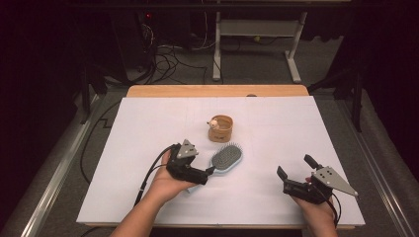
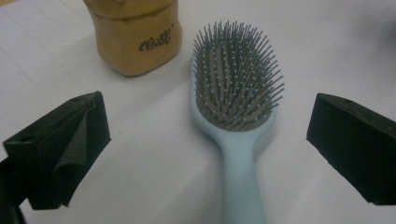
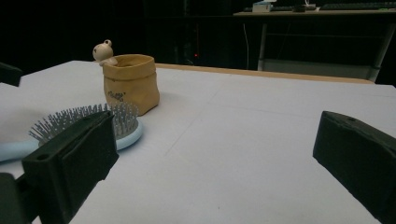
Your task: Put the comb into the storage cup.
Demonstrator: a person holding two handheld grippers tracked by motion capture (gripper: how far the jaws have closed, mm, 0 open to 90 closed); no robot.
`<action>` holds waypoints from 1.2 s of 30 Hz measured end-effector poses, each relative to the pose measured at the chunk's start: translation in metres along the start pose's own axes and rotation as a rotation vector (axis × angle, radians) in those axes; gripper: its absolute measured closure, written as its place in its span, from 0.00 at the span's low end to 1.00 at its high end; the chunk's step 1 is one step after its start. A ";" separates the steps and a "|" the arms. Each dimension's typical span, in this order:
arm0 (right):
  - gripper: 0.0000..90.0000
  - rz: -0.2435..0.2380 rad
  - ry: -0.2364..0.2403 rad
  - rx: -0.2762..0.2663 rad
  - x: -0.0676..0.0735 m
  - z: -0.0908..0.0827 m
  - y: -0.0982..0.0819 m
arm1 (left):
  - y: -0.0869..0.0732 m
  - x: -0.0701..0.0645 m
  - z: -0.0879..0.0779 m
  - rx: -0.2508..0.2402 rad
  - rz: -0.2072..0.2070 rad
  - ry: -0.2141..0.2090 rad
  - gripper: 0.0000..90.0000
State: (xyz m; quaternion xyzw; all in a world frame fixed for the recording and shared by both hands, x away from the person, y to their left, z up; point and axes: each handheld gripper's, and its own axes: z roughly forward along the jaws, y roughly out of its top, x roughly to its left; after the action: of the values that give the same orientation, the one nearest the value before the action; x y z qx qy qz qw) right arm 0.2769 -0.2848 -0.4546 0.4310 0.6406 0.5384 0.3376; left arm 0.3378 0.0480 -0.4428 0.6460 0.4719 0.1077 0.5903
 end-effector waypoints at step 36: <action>0.00 0.004 0.001 -0.008 -0.002 0.000 0.001 | -0.004 -0.022 0.067 0.200 0.035 0.051 0.03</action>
State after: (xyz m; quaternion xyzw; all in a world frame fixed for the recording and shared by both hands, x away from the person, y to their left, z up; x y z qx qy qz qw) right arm 0.2778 -0.2866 -0.4539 0.4304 0.6378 0.5420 0.3380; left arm 0.3704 -0.0133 -0.4558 0.7069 0.4839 0.0867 0.5086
